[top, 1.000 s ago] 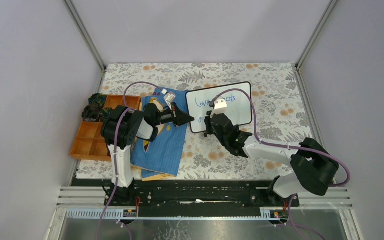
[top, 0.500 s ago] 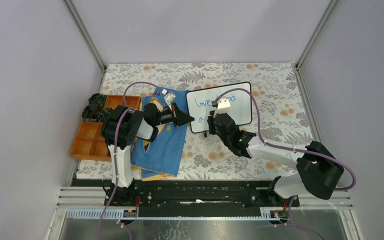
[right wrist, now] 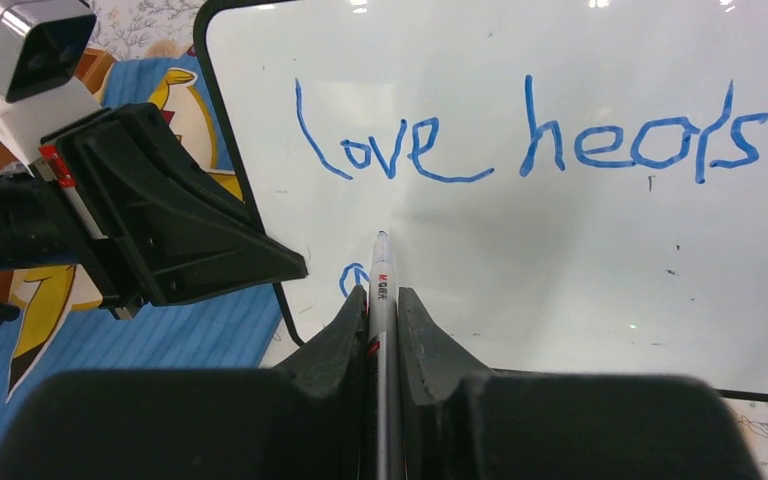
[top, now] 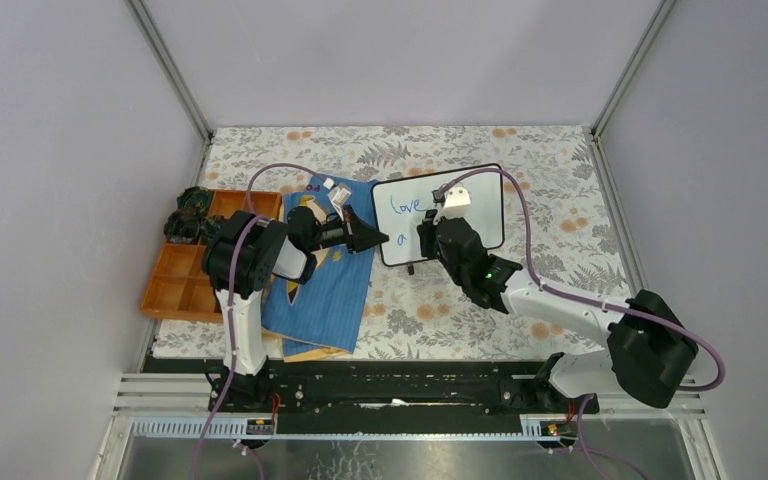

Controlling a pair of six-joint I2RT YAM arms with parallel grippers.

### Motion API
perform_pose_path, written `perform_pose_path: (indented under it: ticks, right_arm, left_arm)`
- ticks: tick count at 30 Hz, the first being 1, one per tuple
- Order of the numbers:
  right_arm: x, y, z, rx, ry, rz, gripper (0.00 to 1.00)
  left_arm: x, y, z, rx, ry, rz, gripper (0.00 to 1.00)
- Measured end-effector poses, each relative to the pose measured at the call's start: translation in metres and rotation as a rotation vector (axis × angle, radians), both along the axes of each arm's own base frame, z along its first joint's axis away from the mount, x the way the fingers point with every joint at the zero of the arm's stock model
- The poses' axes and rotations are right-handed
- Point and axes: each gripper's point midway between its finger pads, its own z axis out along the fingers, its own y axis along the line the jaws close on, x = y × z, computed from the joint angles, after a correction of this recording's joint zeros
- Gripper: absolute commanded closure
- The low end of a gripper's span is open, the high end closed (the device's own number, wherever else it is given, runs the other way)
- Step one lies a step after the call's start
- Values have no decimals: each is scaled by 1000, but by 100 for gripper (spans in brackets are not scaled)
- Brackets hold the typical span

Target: Write a sentence on the whiteboard

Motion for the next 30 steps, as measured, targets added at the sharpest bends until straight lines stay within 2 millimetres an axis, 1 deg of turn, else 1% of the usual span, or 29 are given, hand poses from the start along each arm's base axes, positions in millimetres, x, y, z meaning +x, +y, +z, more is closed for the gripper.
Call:
perform_pose_path:
  ticks: [4,13,18,26,30]
  right_arm:
    - [2,3,0,0,2,2,100]
    - [2,9,-11,-13,26,24,100]
    - [3,10,-12,-14,28,26,100]
    - [4,10,-21,-31,44,23,100]
    - [4,10,-22,-34,47,23,100]
  left_arm:
    - [0,0,0,0,0,0,100]
    - [0,0,0,1,-3,0,100]
    - [0,0,0,2,-4,0,100]
    - [0,0,0,2,-4,0,100]
    - [0,0,0,2,-4,0,100]
